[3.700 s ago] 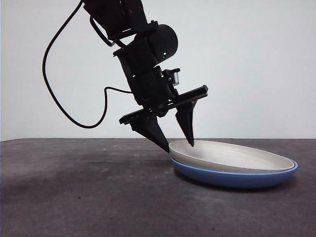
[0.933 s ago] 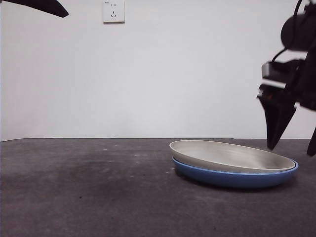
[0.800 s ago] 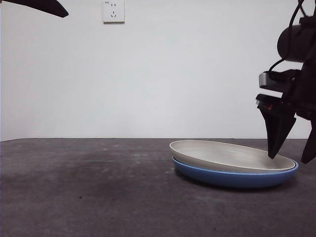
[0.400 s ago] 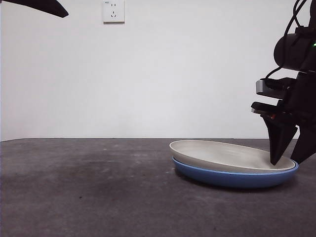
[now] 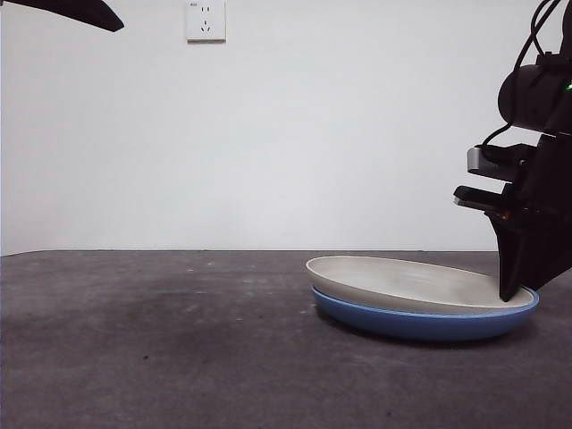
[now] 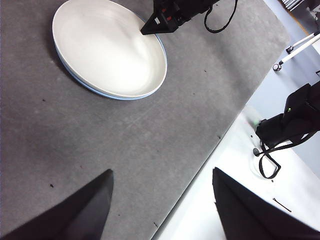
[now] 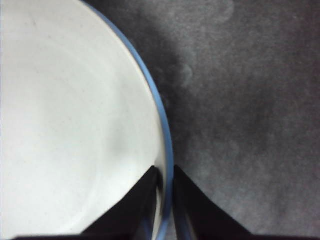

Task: Pick up the white plate, put it on the blue plate, put it on desk

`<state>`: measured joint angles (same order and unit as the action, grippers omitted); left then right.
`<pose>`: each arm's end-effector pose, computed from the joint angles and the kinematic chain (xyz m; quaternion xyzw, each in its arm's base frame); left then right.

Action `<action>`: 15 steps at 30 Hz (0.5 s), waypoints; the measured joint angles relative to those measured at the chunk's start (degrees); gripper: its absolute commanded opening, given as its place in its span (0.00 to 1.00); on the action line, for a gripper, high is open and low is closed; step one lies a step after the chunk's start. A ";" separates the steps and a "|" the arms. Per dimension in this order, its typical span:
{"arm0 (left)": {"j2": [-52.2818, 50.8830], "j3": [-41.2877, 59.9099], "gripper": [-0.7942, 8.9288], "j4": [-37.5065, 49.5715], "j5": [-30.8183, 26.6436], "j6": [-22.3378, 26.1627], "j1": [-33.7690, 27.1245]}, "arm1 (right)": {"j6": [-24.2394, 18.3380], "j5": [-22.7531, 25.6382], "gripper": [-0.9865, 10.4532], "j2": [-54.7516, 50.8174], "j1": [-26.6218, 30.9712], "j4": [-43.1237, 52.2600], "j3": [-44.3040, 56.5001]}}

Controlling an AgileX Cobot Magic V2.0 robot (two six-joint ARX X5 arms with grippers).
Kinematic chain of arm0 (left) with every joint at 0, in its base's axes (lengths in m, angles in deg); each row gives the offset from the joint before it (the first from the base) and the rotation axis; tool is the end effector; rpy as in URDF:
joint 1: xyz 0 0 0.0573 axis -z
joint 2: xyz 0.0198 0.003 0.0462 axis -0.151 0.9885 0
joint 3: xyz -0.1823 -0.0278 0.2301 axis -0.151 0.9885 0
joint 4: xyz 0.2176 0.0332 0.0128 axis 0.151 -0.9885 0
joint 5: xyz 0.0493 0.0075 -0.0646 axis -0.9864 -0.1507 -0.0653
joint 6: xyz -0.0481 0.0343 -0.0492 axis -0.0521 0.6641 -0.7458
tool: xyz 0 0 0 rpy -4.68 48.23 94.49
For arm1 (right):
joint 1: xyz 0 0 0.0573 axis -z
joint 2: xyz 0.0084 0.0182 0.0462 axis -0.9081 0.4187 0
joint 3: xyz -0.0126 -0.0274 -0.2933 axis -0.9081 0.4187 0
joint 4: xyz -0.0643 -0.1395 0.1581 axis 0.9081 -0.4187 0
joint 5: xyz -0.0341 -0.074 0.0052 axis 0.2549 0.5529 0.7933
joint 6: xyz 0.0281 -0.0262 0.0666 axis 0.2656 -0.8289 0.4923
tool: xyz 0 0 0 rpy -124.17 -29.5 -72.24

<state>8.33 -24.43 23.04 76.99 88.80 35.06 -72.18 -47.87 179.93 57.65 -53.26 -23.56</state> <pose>0.1268 -0.1030 0.3446 -0.0331 0.3995 -0.4693 0.7868 0.2995 0.0527 0.1952 0.0773 0.5610 0.1020 0.8179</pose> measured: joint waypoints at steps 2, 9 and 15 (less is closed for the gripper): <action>0.00 0.00 0.40 0.00 0.00 0.00 0.00 | 0.07 0.00 0.09 0.00 0.13 0.02 0.00; 0.00 0.00 0.40 0.00 0.00 0.02 0.00 | 0.04 0.04 0.09 -2.08 0.15 -0.02 0.00; 0.00 0.00 0.40 0.00 0.00 0.00 0.00 | 0.07 -1.68 0.10 -8.66 0.15 -0.07 0.00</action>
<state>8.33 -24.43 23.04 76.99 88.80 35.06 -72.11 -49.55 171.28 57.80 -53.32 -23.56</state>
